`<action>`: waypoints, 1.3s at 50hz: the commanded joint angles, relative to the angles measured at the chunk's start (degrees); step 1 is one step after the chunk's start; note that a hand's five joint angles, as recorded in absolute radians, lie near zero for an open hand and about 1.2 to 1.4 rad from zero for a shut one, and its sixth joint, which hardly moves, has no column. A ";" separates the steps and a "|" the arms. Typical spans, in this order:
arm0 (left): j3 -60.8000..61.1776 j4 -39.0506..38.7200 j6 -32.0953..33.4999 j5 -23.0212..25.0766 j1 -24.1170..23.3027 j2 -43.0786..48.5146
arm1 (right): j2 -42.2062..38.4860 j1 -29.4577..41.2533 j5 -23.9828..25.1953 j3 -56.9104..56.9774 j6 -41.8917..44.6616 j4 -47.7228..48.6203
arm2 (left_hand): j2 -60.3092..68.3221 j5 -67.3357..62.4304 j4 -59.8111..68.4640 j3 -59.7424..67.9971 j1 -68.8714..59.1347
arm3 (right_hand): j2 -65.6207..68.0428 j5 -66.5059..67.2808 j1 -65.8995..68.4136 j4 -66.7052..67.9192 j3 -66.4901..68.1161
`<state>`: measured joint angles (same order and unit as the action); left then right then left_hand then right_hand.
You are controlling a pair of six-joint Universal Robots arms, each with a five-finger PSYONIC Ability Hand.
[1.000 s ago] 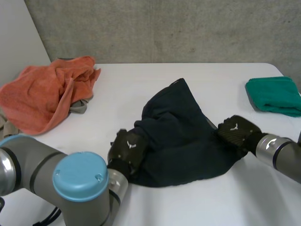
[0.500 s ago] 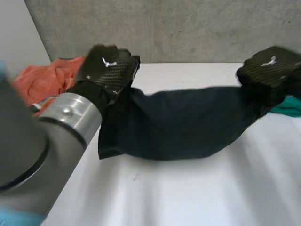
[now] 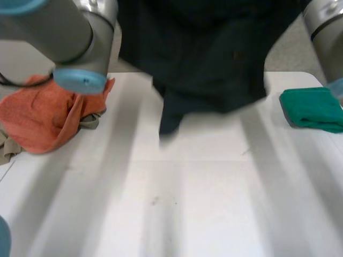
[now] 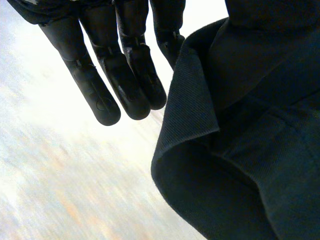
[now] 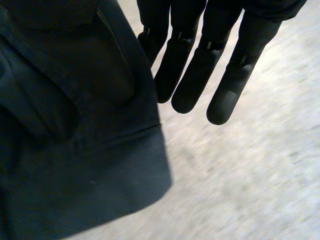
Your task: Fold the laundry.
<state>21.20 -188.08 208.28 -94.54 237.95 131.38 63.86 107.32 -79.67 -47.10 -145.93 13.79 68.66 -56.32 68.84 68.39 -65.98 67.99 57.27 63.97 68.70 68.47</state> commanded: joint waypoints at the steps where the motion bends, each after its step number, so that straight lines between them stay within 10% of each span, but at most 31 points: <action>1: 11.27 3.93 -2.43 0.41 -1.17 -7.25 | 3.72 -0.09 2.05 -2.98 -1.02 -9.53 | 11.34 -13.68 11.16 11.61 -14.02 | 12.01 12.73 16.03 11.30 11.53; 18: 52.80 6.59 -6.75 0.32 -2.05 -13.71 | -6.37 -0.18 3.03 -14.42 6.97 -38.39 | 11.34 -13.68 11.16 11.61 -14.02 | 12.01 12.73 16.03 11.30 11.53; 30: 43.41 8.34 -6.57 0.32 -1.44 2.30 | -19.57 0.61 1.53 -12.48 3.21 -23.73 | 11.34 -13.68 11.16 11.61 -14.02 | 12.01 12.73 16.03 11.30 11.53; 32: 43.14 8.35 -6.57 0.23 -1.43 2.30 | -19.04 0.70 1.71 -13.54 1.80 -21.97 | 11.34 -13.68 11.16 11.61 -14.02 | -18.04 -17.31 -14.01 -18.75 -18.52; 33: 43.05 8.26 -6.66 0.23 -1.43 2.21 | -18.00 0.61 1.62 -14.59 0.40 -20.48 | 11.34 -13.68 11.16 11.61 -14.02 | -54.18 -53.45 -50.15 -54.89 -54.66; 34: 42.88 8.17 -6.83 0.41 -1.43 2.04 | -17.29 0.44 1.53 -14.94 -0.22 -20.03 | 11.34 -13.68 11.16 11.61 -14.02 | -57.99 -57.27 -53.97 -58.70 -58.47; 52: 35.41 7.91 -6.13 0.23 -1.35 6.43 | 4.95 -2.28 5.83 -40.59 0.46 -19.77 | 11.34 -13.68 11.16 11.61 -14.02 | -33.20 -32.47 -29.17 -33.91 -33.68; 65: 31.62 8.34 -5.78 0.14 -1.26 9.68 | 1.27 -4.40 7.95 -47.73 7.33 -8.79 | 11.34 -13.68 11.16 11.61 -14.02 | -32.68 -31.95 -28.65 -33.39 -33.16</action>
<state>54.13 -180.17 202.23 -94.35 236.66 139.70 68.33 103.12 -71.67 -94.35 -139.37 -0.81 68.66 -56.32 68.85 68.40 -65.98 29.01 20.32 30.24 29.78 29.45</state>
